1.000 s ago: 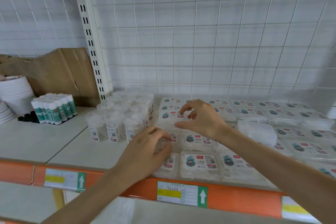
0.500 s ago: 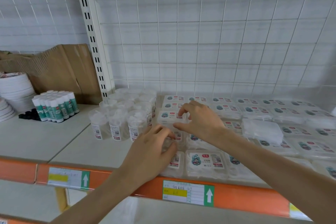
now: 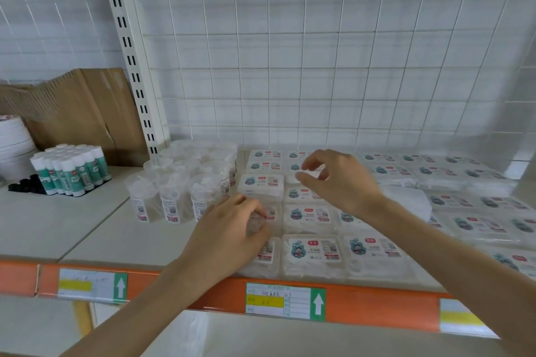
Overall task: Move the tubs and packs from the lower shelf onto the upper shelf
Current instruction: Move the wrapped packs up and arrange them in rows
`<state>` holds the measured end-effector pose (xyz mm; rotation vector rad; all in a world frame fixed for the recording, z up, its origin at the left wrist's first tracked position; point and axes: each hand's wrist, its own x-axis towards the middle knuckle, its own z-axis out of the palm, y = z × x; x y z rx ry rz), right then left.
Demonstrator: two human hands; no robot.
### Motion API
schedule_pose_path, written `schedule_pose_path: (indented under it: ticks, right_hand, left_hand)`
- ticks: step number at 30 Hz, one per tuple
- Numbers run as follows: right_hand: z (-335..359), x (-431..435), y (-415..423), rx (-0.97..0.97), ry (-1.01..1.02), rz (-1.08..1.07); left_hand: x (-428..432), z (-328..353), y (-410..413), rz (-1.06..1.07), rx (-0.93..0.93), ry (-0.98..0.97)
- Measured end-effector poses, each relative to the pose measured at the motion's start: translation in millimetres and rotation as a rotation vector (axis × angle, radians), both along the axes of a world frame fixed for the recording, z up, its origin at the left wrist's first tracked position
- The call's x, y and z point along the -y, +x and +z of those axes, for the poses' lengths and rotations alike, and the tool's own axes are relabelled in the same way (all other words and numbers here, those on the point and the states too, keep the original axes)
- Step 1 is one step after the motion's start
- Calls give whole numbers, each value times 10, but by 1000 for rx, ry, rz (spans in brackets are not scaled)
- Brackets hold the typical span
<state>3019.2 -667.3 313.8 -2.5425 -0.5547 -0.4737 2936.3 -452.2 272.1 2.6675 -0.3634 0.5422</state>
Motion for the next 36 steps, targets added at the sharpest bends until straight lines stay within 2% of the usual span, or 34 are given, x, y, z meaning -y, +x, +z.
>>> schedule_pose_path:
  ticks: [5,14,23,30,36]
  right_hand:
    - [57,564,-44,-54,-62,-58]
    - [-44,1122,-190,-53,-84,-162]
    - [-86,1406,-246,-85,-70,-170]
    - [-128,1570,-274,-225,-124,-136]
    - [-98,1523,-281,-162,14,-83]
  left_hand:
    - [210,193,35,-32,20,44]
    - [1130,369,349,-191,42,125]
    - [1552,457,557,-217,-53,141]
    - [1586,437,596,-215,-179,69]
    - [1401,457,625,-183,-267,-104]
